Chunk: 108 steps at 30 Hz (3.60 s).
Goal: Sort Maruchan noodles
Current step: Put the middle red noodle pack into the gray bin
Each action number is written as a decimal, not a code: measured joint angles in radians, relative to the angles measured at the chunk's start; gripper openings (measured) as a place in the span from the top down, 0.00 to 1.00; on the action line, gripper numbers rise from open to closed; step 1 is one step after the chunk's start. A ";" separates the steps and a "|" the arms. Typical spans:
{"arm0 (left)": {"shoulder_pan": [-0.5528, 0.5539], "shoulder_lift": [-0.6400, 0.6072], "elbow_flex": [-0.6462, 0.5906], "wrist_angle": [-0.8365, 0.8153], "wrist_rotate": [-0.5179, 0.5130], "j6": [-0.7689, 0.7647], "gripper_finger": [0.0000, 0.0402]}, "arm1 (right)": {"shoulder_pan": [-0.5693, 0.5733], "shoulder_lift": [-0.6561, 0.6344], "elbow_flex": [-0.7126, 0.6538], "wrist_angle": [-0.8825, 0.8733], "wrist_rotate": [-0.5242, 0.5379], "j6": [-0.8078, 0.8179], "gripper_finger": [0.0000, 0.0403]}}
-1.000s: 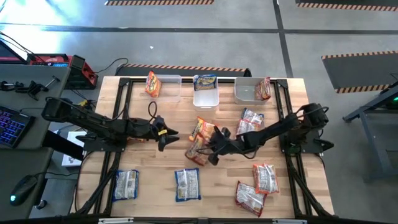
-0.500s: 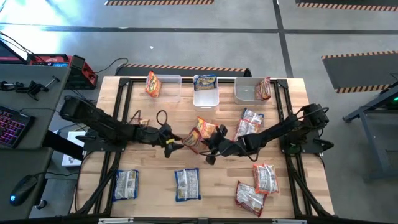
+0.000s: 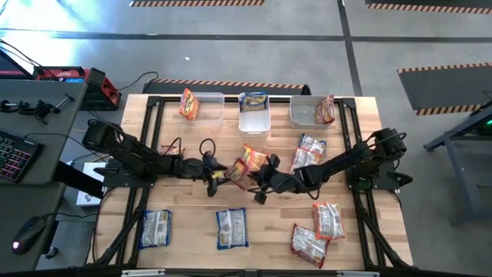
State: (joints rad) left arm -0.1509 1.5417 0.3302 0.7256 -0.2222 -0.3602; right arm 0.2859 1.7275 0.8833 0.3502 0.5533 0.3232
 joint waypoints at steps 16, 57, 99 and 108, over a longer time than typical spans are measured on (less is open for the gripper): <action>0.006 -0.013 0.000 -0.006 0.068 0.160 0.96 | 0.000 0.000 0.000 -0.005 -0.015 -0.009 0.97; 0.131 -0.149 0.538 -0.849 0.218 0.921 1.00 | -0.263 -0.065 0.724 -1.214 -0.549 0.072 0.39; 0.217 -0.099 0.583 -0.800 0.308 0.526 0.99 | -0.272 0.143 0.777 -1.285 -0.668 0.004 0.66; 0.217 -0.105 0.582 -0.810 0.293 0.529 0.83 | -0.272 0.143 0.777 -1.267 -0.651 -0.058 0.98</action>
State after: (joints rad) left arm 0.0662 1.4363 0.9123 -0.0840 0.0706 0.1684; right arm 0.0135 1.8706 1.6600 -0.9173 -0.0973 0.2655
